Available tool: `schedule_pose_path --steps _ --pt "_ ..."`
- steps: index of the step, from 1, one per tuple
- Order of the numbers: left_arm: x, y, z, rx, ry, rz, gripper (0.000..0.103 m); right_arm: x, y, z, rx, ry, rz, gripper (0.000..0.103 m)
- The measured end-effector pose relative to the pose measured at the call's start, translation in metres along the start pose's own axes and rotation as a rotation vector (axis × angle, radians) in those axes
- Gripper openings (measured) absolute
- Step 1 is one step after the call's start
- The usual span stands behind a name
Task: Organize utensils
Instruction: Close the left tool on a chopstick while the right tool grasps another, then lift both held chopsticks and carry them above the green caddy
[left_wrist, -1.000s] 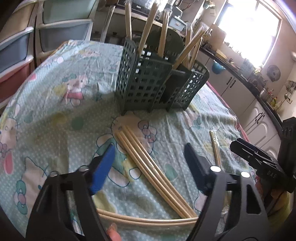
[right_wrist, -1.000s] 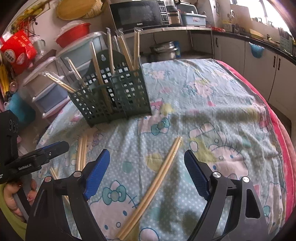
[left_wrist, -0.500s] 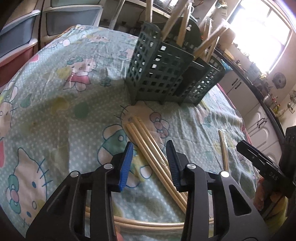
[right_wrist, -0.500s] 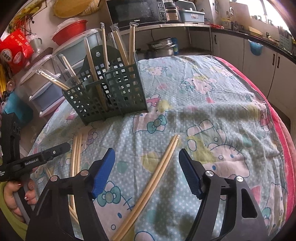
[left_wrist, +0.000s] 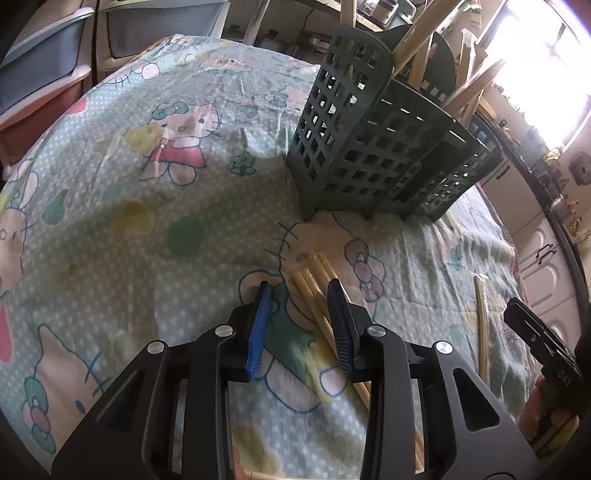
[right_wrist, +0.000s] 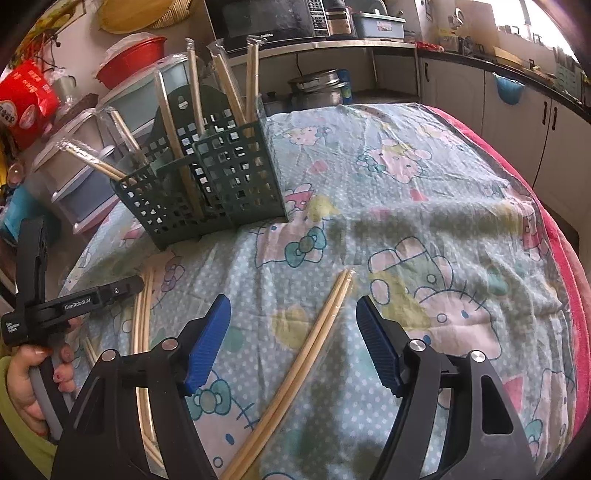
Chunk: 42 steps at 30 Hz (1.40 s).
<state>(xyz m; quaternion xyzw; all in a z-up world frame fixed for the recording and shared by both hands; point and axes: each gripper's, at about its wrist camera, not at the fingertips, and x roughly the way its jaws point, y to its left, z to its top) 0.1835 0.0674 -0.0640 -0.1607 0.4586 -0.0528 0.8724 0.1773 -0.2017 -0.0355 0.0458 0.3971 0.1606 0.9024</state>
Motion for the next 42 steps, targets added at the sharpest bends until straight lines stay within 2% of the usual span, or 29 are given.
schedule_pose_path --steps 11,18,25,27,29,32,35,42 --pt "0.006 0.005 0.008 0.012 -0.013 0.012 0.016 0.021 -0.017 0.005 0.054 0.067 -0.020 0.065" --pt "0.005 0.008 0.009 0.000 -0.014 -0.004 0.015 0.034 -0.019 0.016 0.055 0.085 -0.027 0.063" --pt "0.003 0.015 0.011 -0.042 -0.027 -0.038 0.009 0.057 -0.033 0.027 0.125 0.134 -0.026 0.055" --pt "0.001 0.017 0.012 -0.051 -0.038 -0.040 0.006 0.058 -0.033 0.028 0.131 0.132 -0.033 0.050" --pt "-0.004 0.018 0.013 -0.061 -0.057 -0.041 0.005 0.062 -0.035 0.030 0.131 0.132 -0.056 0.034" --pt "-0.012 0.017 0.014 -0.062 -0.085 -0.052 0.005 0.063 -0.038 0.031 0.124 0.123 -0.090 0.015" --pt "-0.021 0.012 0.015 -0.054 -0.113 -0.060 0.005 0.058 -0.045 0.030 0.156 0.102 -0.061 0.009" --pt "-0.038 -0.001 0.019 -0.016 -0.160 -0.064 0.004 0.032 -0.039 0.029 0.148 0.016 -0.036 0.007"
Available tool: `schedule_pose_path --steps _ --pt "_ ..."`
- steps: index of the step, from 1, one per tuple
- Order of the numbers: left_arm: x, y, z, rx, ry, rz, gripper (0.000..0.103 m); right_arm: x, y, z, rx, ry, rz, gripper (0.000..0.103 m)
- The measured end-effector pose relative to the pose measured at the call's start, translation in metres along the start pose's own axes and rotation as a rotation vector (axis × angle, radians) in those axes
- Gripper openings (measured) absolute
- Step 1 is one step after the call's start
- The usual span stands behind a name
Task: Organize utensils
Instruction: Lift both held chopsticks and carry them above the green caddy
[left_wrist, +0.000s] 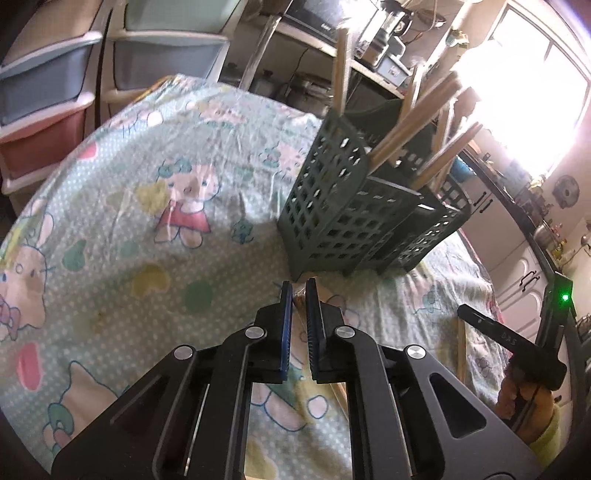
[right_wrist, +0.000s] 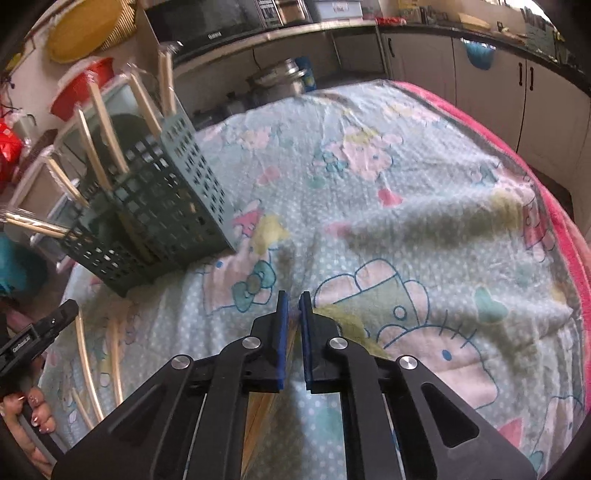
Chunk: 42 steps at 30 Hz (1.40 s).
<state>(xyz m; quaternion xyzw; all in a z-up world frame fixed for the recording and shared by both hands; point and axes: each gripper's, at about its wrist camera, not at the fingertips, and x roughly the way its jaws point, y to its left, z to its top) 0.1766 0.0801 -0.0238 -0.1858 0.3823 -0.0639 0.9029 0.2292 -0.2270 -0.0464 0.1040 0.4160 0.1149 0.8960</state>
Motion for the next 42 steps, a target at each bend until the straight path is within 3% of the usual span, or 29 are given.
schedule_pose_path --steps 22,42 --pt "-0.044 -0.048 0.015 0.086 -0.107 -0.081 0.003 -0.097 0.022 0.010 -0.068 -0.256 0.110 0.005" --pt "-0.072 -0.093 0.023 0.189 -0.177 -0.149 0.003 -0.143 0.038 0.010 -0.108 -0.367 0.127 0.005"
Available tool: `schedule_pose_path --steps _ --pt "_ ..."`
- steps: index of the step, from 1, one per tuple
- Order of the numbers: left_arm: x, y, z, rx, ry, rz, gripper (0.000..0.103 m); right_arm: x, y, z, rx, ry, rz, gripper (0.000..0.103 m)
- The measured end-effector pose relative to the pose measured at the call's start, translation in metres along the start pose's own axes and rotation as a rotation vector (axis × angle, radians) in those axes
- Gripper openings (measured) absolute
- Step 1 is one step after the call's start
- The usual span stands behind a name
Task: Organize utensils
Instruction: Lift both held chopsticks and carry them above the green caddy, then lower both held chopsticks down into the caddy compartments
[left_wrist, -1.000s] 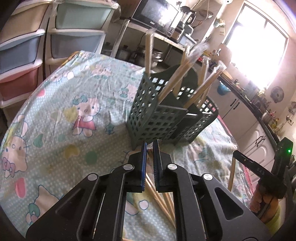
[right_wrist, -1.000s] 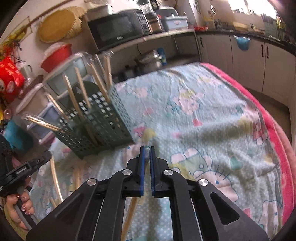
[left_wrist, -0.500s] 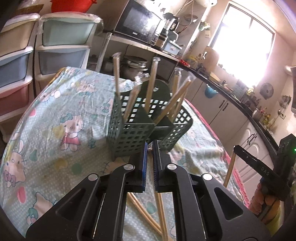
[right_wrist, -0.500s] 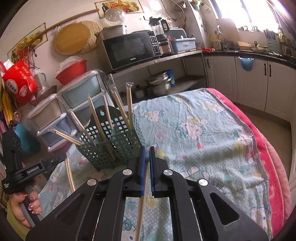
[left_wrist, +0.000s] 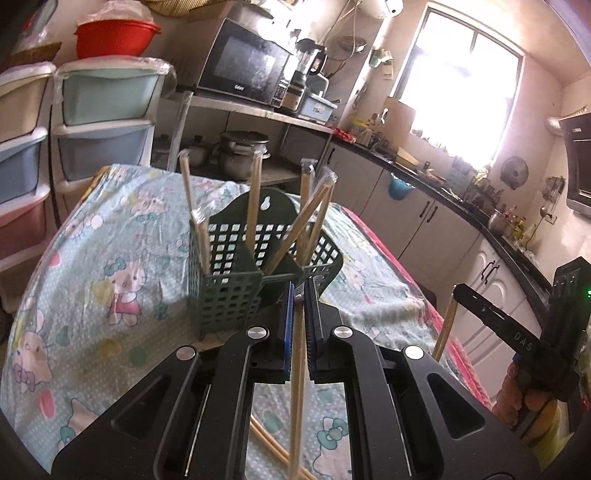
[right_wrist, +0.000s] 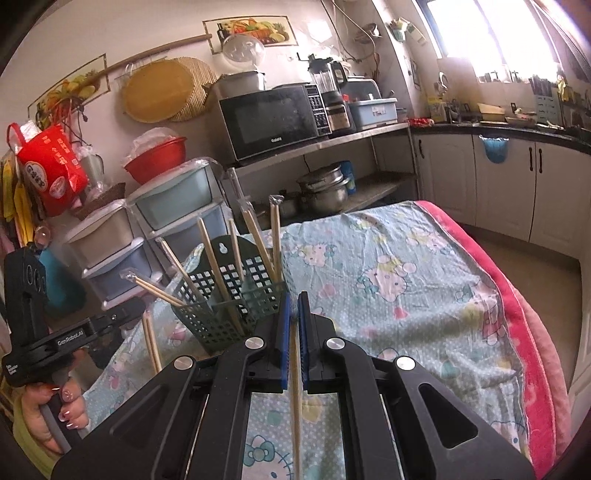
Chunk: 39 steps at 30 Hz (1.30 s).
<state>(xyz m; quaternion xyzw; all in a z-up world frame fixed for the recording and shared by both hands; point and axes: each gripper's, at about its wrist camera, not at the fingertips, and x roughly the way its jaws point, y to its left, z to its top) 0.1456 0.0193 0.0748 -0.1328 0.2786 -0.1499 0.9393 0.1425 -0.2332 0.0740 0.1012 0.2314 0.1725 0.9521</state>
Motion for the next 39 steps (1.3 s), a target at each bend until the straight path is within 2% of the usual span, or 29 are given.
schedule_pose_path --steps 15,39 --pt "-0.005 -0.016 0.013 0.034 -0.033 -0.045 0.002 -0.007 0.025 0.015 -0.054 -0.042 0.035 0.005" --pt "-0.004 -0.045 0.064 0.112 -0.120 -0.095 0.000 0.003 0.051 0.048 -0.085 -0.096 0.097 0.005"
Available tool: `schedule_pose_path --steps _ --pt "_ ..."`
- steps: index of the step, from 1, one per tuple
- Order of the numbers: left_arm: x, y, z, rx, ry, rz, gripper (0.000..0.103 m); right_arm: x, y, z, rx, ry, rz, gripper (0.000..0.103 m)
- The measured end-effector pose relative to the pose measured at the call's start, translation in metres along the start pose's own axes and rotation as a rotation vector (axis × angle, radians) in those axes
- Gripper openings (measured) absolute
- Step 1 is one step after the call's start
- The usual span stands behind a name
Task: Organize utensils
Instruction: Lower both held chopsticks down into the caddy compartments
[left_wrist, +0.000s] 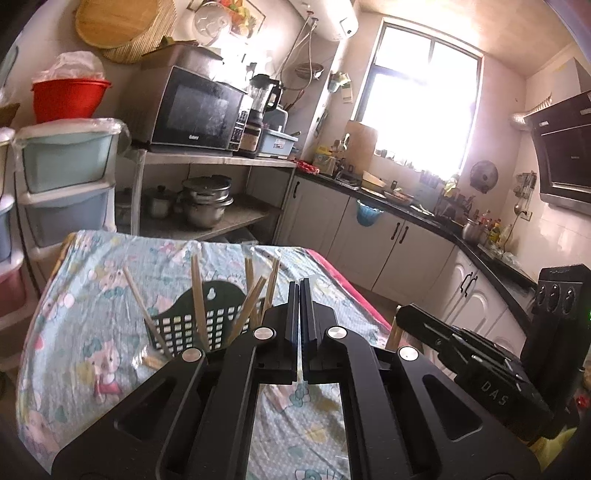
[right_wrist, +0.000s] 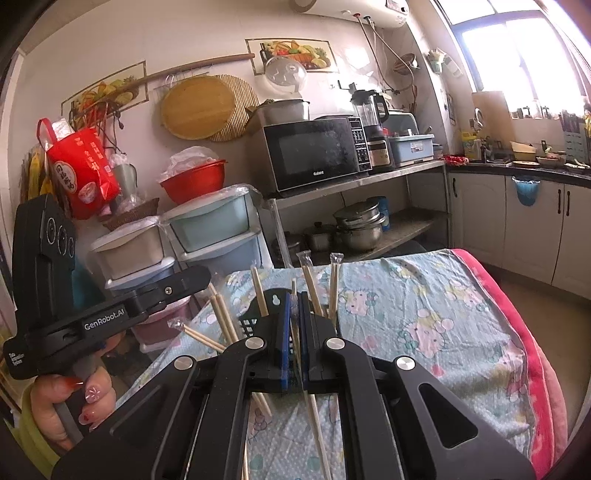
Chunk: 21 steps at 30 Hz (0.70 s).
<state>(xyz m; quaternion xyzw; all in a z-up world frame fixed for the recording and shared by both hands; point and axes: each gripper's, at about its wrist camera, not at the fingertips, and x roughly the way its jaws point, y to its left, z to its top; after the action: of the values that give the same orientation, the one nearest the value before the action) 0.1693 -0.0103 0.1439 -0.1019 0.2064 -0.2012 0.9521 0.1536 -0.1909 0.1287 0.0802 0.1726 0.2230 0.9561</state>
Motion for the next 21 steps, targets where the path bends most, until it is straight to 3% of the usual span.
schedule_pose_path --steps 12,21 --pt "0.003 -0.006 0.030 0.037 -0.045 -0.008 0.000 0.004 0.004 0.030 -0.004 -0.056 0.025 0.005" --pt "0.000 0.007 0.060 0.041 -0.102 0.041 0.000 0.014 0.010 0.068 -0.035 -0.133 0.042 0.005"
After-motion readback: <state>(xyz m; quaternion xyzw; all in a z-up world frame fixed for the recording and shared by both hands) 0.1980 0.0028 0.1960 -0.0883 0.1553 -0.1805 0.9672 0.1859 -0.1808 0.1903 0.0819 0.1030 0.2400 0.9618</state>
